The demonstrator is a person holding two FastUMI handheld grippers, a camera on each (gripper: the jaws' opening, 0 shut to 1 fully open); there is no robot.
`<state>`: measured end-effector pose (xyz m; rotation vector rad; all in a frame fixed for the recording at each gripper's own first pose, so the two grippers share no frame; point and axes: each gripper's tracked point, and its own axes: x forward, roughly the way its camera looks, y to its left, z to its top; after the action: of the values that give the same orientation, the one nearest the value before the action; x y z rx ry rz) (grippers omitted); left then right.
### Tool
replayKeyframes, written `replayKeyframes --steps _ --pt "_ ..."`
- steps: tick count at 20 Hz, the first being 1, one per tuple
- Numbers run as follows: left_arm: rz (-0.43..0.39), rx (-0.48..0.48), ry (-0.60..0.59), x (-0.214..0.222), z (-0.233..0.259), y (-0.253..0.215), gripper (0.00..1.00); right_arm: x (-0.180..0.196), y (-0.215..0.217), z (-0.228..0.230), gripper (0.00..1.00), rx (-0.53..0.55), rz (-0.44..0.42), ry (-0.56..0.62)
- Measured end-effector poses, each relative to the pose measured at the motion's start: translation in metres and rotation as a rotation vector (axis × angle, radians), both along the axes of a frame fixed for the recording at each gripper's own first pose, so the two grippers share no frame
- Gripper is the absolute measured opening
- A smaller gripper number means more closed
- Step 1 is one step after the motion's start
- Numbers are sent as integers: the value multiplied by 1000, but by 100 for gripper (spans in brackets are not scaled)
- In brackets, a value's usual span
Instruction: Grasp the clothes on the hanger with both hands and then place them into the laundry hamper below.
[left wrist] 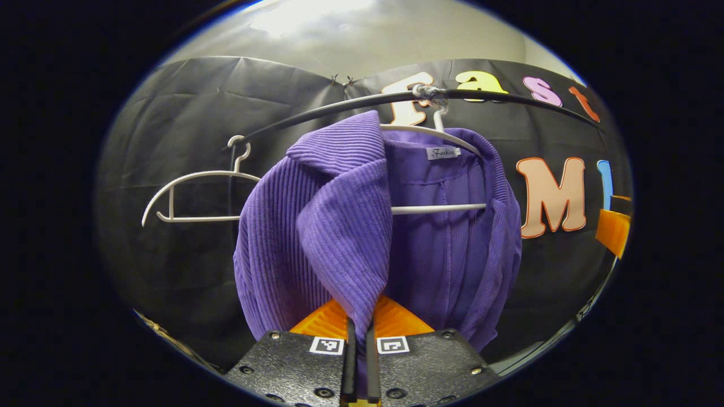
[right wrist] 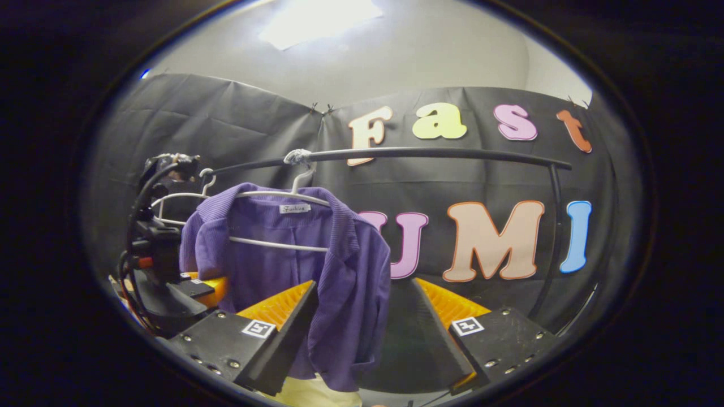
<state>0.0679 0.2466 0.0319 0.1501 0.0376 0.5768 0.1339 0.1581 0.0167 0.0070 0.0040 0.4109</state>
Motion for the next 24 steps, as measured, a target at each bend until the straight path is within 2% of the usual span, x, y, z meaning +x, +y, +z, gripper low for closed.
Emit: replayKeyframes --steps 3,12,16,18,19,24 --pt "-28 -17 18 -5 2 7 2 9 19 -9 97 3 -1 14" --pt "-148 -9 79 -12 3 5 2 45 68 -37 97 6 -30 81" --pt "-207 6 82 -15 4 2 0 62 82 -47 97 15 -62 101" --pt "-233 12 87 -15 5 0 2 71 85 -53 97 4 -86 107" --pt "-243 14 90 -15 6 0 0 76 88 -57 97 -4 -97 112" --pt "-247 25 88 -17 9 7 2 98 99 -76 97 -26 -139 148"
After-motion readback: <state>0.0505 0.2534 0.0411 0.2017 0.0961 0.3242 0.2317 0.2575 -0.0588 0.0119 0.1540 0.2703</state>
